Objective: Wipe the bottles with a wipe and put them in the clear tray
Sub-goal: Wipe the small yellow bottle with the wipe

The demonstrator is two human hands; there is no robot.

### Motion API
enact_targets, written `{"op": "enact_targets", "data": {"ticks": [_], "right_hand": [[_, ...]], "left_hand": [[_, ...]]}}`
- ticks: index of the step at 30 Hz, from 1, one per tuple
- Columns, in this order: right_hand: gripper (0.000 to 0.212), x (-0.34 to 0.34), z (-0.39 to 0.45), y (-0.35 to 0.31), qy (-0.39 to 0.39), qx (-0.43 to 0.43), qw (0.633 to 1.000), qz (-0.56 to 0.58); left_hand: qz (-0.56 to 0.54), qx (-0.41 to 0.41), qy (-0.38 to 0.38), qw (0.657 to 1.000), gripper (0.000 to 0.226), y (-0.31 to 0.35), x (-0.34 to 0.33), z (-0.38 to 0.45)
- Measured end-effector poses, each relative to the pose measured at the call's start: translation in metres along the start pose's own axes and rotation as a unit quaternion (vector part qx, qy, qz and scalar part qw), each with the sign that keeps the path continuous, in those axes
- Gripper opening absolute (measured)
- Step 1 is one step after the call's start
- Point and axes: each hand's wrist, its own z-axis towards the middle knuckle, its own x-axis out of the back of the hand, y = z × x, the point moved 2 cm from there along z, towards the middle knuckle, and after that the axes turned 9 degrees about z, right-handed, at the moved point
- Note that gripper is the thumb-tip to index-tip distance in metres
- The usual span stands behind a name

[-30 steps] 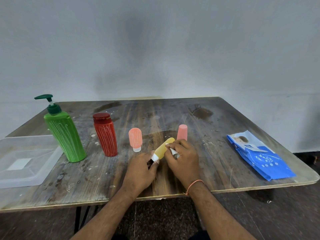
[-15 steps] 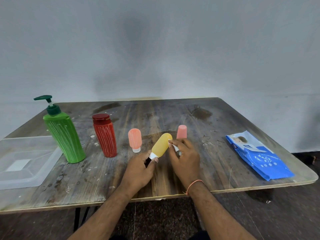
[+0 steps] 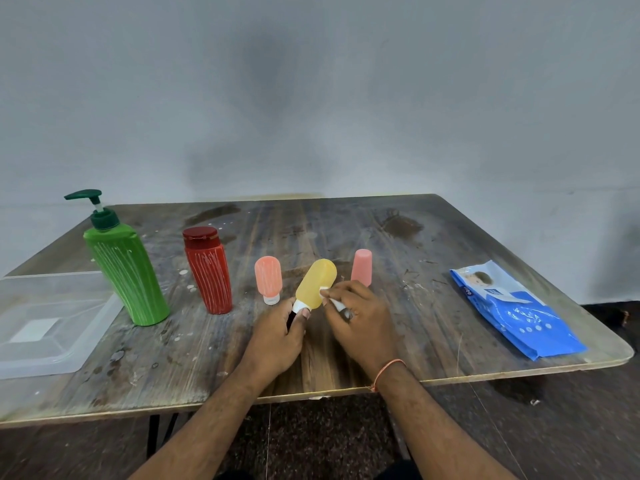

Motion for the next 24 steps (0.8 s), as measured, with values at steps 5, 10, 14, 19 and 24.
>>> {"op": "enact_targets", "data": {"ticks": [5, 10, 14, 19, 24], "right_hand": [[0.018, -0.0013, -0.0011, -0.0008, 0.013, 0.016, 0.999, -0.025], [0.019, -0.0052, -0.0029, -0.0057, -0.021, 0.074, 0.997, -0.027], [0.012, -0.0077, -0.0042, -0.0047, -0.023, 0.077, 0.996, -0.037], [0.025, -0.0067, -0.0055, -0.0009, -0.015, 0.014, 0.999, -0.045], [0.023, -0.0060, -0.0065, -0.0069, -0.055, 0.012, 0.997, -0.051]], "left_hand": [[0.011, 0.001, 0.005, 1.000, 0.018, 0.0027, -0.0002, 0.0002], [0.004, 0.001, 0.006, 1.000, 0.014, 0.0027, -0.0008, 0.0000], [-0.013, -0.001, 0.004, 1.000, 0.013, 0.0019, -0.0014, 0.0003], [-0.010, 0.014, 0.011, 1.000, 0.016, 0.0043, -0.0004, -0.0012], [-0.007, 0.016, 0.009, 1.000, 0.015, 0.0051, 0.0005, -0.0009]]}}
